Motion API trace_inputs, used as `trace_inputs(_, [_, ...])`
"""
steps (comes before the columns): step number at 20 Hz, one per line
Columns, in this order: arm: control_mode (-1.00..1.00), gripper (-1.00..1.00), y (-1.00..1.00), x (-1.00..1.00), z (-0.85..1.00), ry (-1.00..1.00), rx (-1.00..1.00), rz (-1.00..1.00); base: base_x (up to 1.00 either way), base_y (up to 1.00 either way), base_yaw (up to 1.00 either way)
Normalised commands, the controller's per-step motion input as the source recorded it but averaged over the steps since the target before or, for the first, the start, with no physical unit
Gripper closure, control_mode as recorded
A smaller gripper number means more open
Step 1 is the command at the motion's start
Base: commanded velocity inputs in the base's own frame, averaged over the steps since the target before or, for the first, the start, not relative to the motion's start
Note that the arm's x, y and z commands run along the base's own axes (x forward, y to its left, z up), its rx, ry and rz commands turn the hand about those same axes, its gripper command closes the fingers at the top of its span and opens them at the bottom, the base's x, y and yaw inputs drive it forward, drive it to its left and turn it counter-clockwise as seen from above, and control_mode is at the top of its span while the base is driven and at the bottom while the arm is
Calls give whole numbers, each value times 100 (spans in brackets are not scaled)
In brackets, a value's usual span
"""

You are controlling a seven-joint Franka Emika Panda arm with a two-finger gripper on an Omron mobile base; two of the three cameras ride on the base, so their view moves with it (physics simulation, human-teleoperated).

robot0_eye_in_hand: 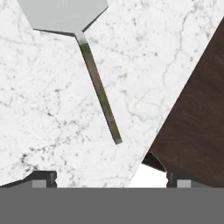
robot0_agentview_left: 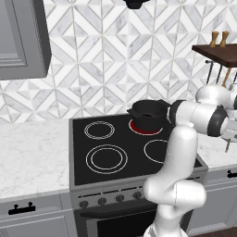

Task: Put the avocado and lemon wedge in the pot. Retrieve the spatula and lightly stir the vegetables in the pot.

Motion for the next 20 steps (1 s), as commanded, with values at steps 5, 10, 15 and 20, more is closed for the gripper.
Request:
trace_inputs(5, [-100, -100, 0, -17, -17, -19, -3, 0, 0, 0, 0])
trace_inputs(10, [-100, -100, 0, 1, -40, -34, -18, 0, 0, 0, 0])
trace_inputs(15, [-100, -100, -3, 0, -15, -11, -14, 2, 0, 0, 0])
trace_inputs(20, [-100, -100, 0, 0, 0, 4, 0, 11, 0, 0, 0])
